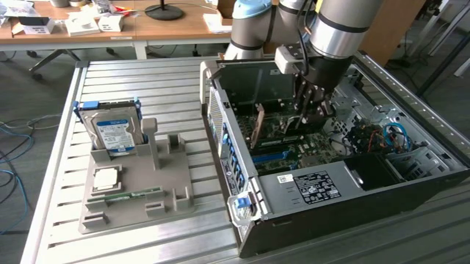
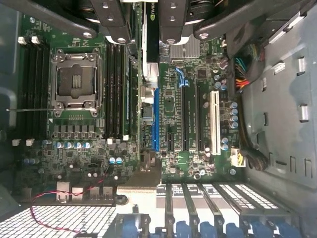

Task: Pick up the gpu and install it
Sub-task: 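Insert the gpu into the slot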

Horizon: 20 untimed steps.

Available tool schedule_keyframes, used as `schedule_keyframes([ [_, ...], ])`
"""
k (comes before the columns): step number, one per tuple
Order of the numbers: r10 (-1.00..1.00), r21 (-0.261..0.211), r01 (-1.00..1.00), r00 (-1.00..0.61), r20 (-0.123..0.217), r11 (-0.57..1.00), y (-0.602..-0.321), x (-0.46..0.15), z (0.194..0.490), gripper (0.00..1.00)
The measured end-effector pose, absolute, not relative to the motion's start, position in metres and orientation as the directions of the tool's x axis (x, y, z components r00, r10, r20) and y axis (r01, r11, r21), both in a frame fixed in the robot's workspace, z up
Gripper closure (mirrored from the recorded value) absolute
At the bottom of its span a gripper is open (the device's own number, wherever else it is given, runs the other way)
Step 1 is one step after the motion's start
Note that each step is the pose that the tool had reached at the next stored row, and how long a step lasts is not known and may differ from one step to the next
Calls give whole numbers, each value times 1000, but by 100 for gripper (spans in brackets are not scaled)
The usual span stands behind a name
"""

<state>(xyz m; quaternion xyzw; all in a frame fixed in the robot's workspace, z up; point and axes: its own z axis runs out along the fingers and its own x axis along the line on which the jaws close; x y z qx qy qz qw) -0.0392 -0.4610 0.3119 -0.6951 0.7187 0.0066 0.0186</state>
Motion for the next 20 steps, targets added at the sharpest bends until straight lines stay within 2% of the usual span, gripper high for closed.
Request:
schedule_keyframes([
  [20,-999,-16,-999,-33,-36,34,-461,-40,291,74],
])
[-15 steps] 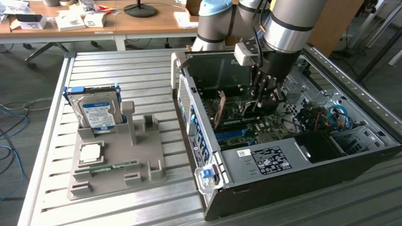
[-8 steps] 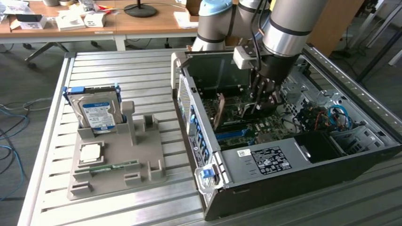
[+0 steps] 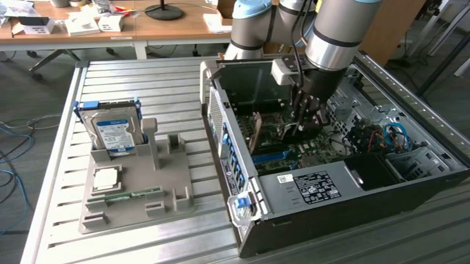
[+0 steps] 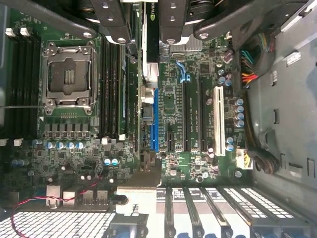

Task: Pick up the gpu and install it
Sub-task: 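Insert the gpu into the slot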

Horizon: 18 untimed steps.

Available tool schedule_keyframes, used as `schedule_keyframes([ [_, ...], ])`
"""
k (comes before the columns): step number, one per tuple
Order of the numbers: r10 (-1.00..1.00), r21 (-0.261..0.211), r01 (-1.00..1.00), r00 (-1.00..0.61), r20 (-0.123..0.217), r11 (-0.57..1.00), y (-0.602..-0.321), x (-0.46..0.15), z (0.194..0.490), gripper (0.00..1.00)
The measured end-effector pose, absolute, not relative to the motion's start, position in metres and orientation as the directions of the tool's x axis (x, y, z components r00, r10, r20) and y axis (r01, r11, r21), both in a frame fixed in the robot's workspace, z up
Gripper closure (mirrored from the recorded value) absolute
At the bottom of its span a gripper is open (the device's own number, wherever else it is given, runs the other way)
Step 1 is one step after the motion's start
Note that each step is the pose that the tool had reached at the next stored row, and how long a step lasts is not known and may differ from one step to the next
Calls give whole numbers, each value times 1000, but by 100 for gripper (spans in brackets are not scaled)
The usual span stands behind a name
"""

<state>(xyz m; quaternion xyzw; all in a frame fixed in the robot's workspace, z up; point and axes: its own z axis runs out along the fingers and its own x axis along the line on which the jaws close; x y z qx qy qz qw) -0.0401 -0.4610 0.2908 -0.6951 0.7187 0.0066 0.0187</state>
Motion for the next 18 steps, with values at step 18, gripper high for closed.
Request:
schedule_keyframes([
  [18,-999,-20,-999,-33,-36,34,-461,-48,286,74],
])
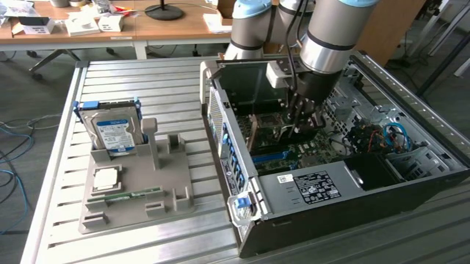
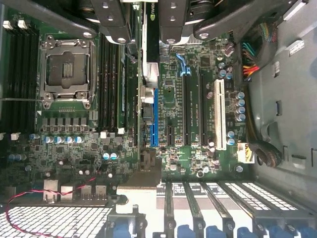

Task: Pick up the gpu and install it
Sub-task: 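Insert the gpu into the slot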

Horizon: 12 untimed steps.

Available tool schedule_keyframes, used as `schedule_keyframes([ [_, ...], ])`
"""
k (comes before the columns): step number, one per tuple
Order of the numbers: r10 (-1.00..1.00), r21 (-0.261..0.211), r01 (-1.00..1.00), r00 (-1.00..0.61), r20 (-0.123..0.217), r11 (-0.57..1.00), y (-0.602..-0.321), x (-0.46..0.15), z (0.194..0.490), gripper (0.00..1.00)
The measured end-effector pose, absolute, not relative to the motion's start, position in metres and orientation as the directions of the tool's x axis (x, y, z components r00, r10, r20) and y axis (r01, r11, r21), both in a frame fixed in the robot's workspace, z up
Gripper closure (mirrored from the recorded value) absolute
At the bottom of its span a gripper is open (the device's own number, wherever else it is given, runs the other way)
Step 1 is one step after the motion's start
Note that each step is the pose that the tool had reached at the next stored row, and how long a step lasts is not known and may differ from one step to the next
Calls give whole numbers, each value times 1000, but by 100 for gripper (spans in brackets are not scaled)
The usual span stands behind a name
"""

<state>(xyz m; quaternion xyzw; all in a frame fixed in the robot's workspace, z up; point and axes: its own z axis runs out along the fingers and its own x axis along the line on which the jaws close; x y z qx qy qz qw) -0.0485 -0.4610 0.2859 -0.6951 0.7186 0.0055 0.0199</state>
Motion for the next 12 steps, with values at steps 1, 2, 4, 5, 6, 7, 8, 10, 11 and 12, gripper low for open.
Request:
schedule_keyframes([
  [1,-999,-20,-999,-33,-36,34,-461,-49,285,74],
  [2,-999,-20,-999,-33,-36,34,-461,-49,284,74],
  [4,-999,-20,-999,-33,-36,34,-461,-49,284,74],
  [5,-999,-20,-999,-33,-36,34,-461,-49,284,74],
  [6,-999,-20,-999,-33,-36,34,-461,-49,284,74],
  [7,-999,-20,-999,-33,-36,34,-462,-49,284,74],
  [8,-999,-20,-999,-33,-36,34,-462,-49,284,74],
  [10,-999,-20,-999,-33,-36,34,-463,-49,284,74],
  [11,-999,-20,-999,-33,-36,34,-463,-49,284,74],
  [12,-999,-20,-999,-33,-36,34,-463,-48,284,74],
])
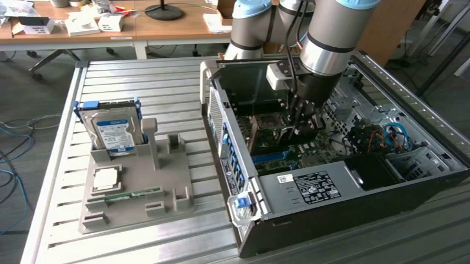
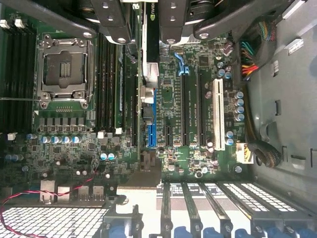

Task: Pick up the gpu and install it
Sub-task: 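Insert the gpu into the slot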

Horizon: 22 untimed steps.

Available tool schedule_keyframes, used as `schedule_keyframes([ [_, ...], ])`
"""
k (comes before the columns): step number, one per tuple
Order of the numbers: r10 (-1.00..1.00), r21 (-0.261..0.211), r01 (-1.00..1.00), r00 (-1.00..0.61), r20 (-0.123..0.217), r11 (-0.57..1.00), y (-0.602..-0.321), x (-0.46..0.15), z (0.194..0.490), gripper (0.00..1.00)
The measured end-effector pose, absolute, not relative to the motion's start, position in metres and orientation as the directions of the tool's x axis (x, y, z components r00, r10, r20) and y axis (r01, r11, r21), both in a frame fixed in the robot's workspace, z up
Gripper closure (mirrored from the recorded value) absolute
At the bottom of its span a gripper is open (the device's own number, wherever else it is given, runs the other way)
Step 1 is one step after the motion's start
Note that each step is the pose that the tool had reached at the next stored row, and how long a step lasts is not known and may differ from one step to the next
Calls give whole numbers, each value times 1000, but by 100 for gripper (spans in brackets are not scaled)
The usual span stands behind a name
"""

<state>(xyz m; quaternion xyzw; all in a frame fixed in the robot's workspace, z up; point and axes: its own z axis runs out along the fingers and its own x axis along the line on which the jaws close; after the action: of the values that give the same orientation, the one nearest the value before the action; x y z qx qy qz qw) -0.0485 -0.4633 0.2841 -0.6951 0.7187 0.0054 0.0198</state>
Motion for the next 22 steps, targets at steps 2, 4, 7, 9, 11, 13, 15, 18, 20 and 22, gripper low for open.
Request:
schedule_keyframes([
  [2,-999,-20,-999,-33,-36,34,-463,-49,284,74],
  [4,-999,-20,-999,-33,-36,34,-463,-50,284,74],
  [7,-999,-20,-999,-33,-36,34,-463,-51,283,74],
  [9,-999,-20,-999,-33,-36,34,-463,-53,283,74],
  [11,-999,-20,-999,-33,-36,34,-463,-55,283,74],
  [13,-999,-20,-999,-33,-36,34,-463,-56,283,74],
  [15,-999,-20,-999,-33,-36,34,-464,-57,283,74],
  [18,-999,-20,-999,-33,-36,34,-464,-57,282,74],
  [20,-999,-20,-999,-33,-36,34,-465,-57,281,74],
  [22,-999,-20,-999,-33,-36,34,-466,-57,280,74],
])
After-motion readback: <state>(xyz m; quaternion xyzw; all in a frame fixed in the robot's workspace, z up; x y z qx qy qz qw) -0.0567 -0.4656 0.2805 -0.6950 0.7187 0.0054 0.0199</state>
